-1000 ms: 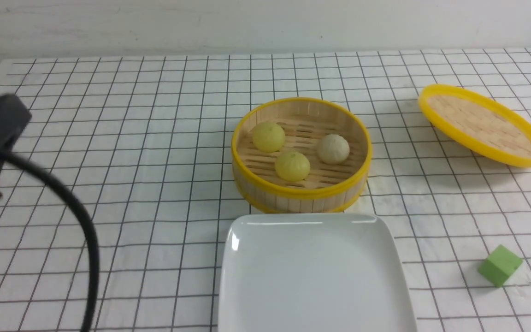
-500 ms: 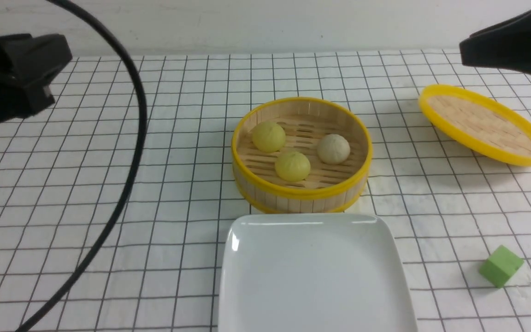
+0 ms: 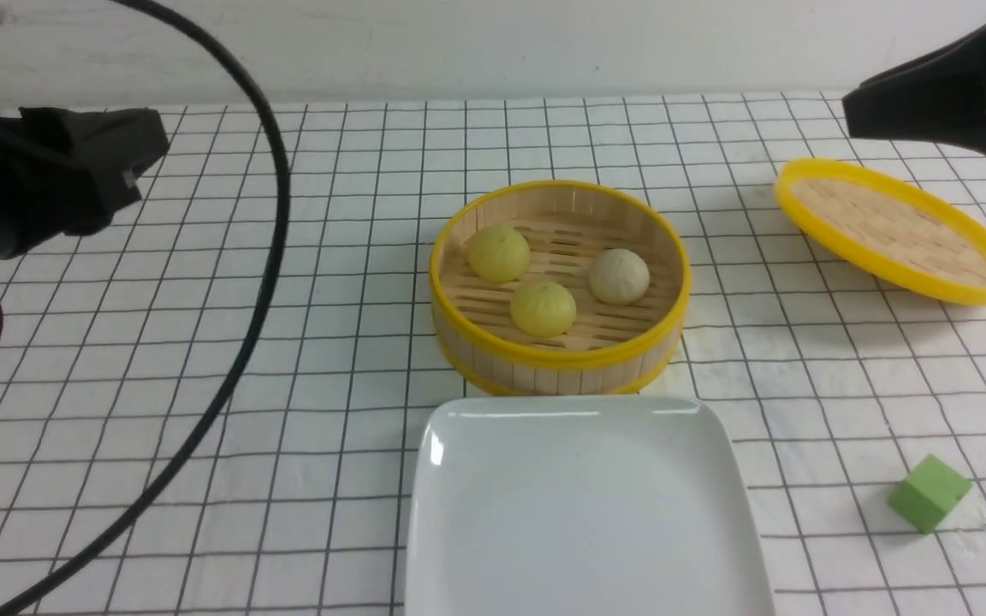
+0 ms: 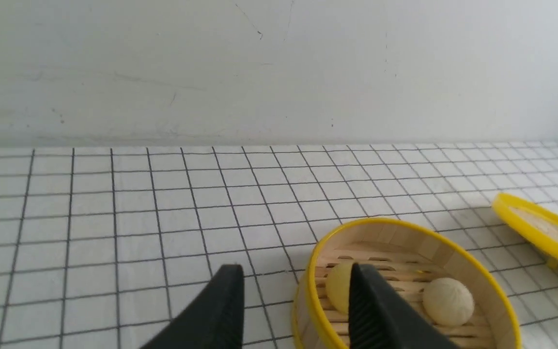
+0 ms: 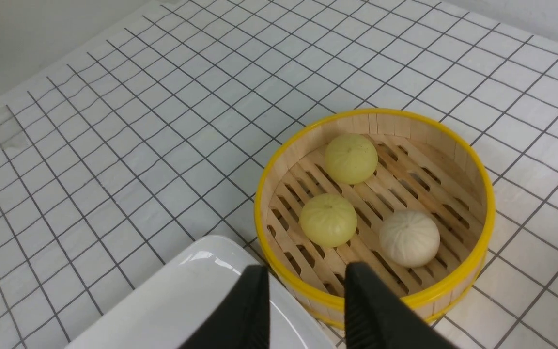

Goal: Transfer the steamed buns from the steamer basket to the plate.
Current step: Use the right arm to grab the steamed stuffed bun that is closest to it

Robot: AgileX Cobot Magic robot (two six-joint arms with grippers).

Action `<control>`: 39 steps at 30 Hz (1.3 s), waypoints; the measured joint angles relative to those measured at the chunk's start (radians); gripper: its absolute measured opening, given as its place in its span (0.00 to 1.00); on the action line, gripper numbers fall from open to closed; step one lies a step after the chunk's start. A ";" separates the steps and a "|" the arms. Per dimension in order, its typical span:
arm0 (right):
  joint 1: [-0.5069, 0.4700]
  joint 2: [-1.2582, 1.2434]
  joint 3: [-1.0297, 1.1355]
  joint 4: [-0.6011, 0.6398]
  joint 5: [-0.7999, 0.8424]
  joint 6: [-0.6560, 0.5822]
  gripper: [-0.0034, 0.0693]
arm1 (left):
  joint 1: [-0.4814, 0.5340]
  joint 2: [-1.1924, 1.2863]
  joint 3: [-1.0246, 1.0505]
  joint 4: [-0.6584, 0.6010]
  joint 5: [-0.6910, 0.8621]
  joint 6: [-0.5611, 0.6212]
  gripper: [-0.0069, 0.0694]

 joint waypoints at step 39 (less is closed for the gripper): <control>0.000 0.000 -0.002 0.050 0.063 -0.022 0.38 | 0.002 0.015 0.140 -0.133 0.740 0.642 0.41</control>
